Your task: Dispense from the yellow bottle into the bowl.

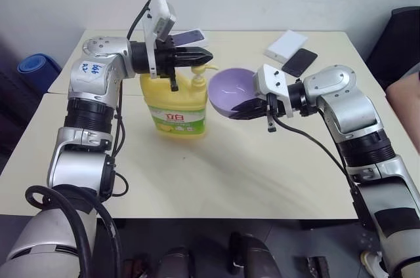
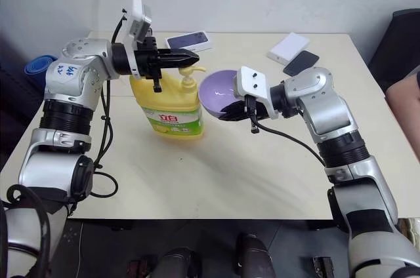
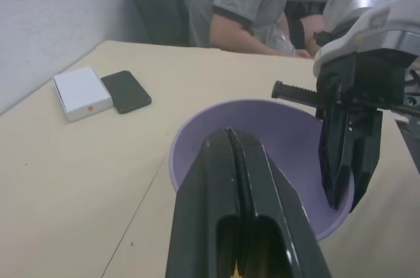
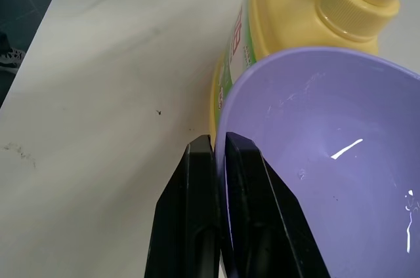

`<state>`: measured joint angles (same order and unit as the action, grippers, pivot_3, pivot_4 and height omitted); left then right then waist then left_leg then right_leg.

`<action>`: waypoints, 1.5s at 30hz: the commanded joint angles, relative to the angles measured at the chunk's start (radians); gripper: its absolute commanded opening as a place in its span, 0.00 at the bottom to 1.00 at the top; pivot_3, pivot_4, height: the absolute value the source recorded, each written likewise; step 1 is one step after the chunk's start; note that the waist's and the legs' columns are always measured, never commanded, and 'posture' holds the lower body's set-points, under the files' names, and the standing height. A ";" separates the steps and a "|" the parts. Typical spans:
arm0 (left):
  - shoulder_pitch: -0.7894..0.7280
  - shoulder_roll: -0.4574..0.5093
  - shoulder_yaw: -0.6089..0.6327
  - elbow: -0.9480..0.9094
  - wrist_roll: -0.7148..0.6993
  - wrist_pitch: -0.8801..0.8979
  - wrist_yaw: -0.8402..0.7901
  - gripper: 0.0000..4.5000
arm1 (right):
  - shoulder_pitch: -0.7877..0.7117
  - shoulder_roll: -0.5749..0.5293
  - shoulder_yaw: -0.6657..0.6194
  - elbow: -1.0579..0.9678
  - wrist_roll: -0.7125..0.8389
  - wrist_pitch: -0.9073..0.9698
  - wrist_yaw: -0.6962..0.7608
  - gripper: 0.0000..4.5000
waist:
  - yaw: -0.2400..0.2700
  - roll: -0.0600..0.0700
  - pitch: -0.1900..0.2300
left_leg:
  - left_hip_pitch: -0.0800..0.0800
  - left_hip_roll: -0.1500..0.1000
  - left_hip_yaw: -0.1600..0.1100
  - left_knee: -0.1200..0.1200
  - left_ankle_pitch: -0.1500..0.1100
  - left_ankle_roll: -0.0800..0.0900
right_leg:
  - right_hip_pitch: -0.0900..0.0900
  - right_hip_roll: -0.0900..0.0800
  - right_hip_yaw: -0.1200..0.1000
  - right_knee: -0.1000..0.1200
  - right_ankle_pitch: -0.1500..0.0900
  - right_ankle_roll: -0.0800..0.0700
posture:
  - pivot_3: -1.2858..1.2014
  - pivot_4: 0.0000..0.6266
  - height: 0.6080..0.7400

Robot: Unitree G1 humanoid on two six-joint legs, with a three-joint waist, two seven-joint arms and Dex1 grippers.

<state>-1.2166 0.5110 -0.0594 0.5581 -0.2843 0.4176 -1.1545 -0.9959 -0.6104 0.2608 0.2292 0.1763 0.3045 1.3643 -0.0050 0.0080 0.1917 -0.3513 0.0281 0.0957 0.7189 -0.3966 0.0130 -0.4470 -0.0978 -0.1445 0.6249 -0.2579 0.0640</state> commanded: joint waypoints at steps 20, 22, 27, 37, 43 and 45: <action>0.146 -0.006 -0.102 0.071 0.101 0.077 0.005 0.00 | -0.030 0.006 -0.028 -0.047 0.016 -0.013 -0.004 0.00 | 0.000 0.000 -0.009 | 0.017 0.001 0.001 -0.003 0.000 0.000 | 0.011 0.000 0.010 0.002 0.000 0.000 | 0.52 0.24 1.00; 0.152 -0.004 -0.108 0.071 0.103 0.089 0.000 0.00 | -0.029 0.007 -0.028 -0.052 0.018 -0.010 -0.006 0.00 | 0.000 0.000 -0.011 | 0.017 0.001 0.001 -0.003 0.000 0.000 | 0.011 0.000 0.010 0.002 0.000 0.000 | 0.52 0.24 1.00; 0.162 -0.014 -0.098 0.094 0.094 0.104 0.009 0.00 | -0.025 0.009 -0.031 -0.057 0.021 -0.008 -0.010 0.00 | 0.000 0.000 -0.016 | 0.017 0.001 0.001 -0.004 0.000 0.000 | 0.011 0.000 0.011 0.002 0.000 0.000 | 0.52 0.24 1.00; 0.123 0.011 0.109 -0.089 -0.126 0.114 -0.087 0.00 | 0.019 -0.018 -0.038 -0.071 0.022 -0.009 -0.005 0.00 | -0.002 -0.001 -0.018 | 0.016 0.002 -0.001 -0.004 0.000 0.000 | 0.011 0.000 0.013 0.001 -0.001 -0.001 | 0.52 0.24 1.00; 0.169 0.150 0.266 -0.225 -0.269 0.160 -0.141 0.00 | 0.149 -0.085 -0.097 -0.053 0.025 -0.057 -0.028 0.00 | -0.003 -0.004 -0.016 | 0.000 0.001 -0.002 -0.001 0.000 0.000 | -0.003 0.000 0.010 0.001 -0.001 -0.001 | 0.52 0.24 1.00; 0.240 0.201 0.283 -0.281 -0.289 0.168 -0.166 0.00 | 0.199 -0.108 -0.118 -0.028 0.016 -0.084 -0.045 0.00 | -0.003 -0.004 -0.016 | 0.000 0.001 -0.002 -0.002 0.000 0.000 | -0.005 0.000 0.008 0.001 -0.001 -0.001 | 0.52 0.24 1.00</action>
<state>-1.0107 0.6955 0.2007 0.3329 -0.5392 0.5785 -1.2936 -0.8046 -0.6959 0.1946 0.2023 0.1851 0.2552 1.3354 -0.0084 0.0039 0.1761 -0.3517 0.0289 0.0944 0.7158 -0.3969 0.0129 -0.4515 -0.0981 -0.1370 0.6253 -0.2584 0.0631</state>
